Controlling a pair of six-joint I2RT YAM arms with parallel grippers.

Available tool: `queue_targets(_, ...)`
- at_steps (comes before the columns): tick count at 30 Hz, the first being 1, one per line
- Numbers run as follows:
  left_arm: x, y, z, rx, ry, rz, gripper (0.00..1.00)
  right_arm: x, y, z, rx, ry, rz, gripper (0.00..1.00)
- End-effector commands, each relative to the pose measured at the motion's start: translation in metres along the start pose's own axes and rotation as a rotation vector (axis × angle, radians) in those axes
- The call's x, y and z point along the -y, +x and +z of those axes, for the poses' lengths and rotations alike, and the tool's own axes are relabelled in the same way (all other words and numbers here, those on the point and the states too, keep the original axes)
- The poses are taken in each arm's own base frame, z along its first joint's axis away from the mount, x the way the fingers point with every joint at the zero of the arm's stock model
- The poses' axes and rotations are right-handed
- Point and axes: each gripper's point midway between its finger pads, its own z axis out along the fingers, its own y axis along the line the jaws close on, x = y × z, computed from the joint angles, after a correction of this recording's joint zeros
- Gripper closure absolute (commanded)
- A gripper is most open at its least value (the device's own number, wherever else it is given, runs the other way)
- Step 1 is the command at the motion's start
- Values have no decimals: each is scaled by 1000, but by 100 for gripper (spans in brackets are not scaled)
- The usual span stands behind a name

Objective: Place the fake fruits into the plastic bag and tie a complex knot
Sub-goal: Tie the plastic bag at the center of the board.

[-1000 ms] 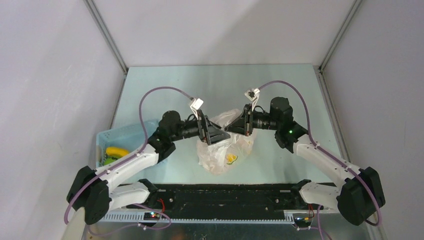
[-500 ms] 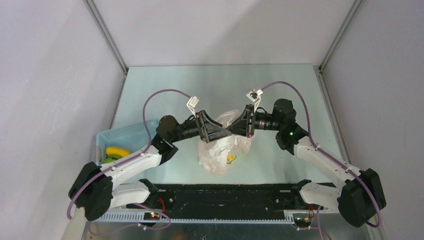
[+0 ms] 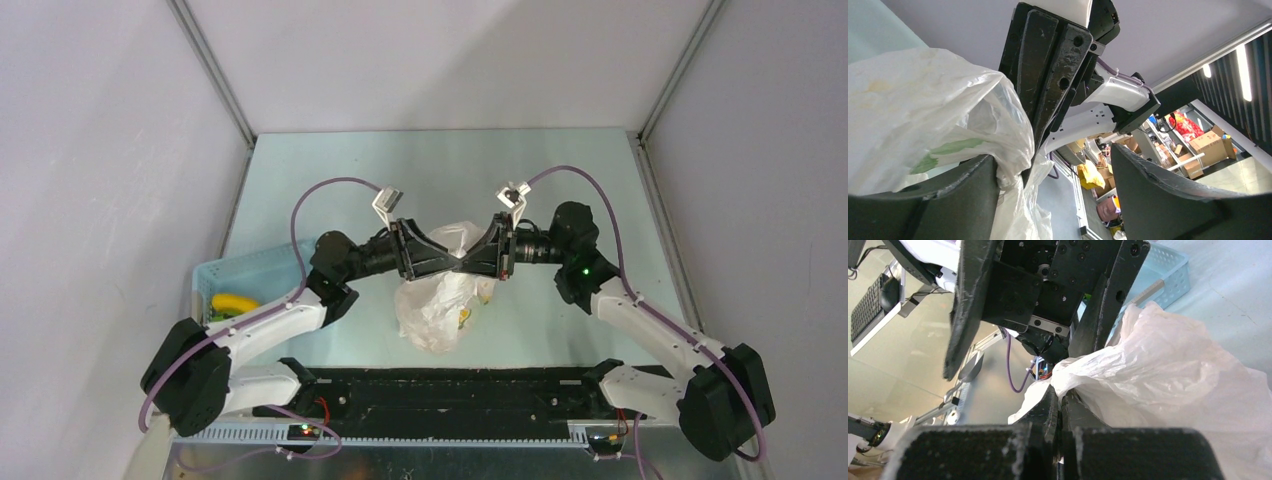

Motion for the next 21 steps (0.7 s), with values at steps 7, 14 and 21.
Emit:
queue_targets(7, 37, -9, -13, 55, 105, 18, 29, 6, -8, -12, 49, 34, -17, 100)
queue_targets(14, 31, -14, -20, 101, 62, 34, 39, 11, -3, -14, 49, 43, 0, 100)
queue_targets(21, 34, -18, -24, 136, 80, 31, 46, 13, -2, -15, 51, 45, 8, 100)
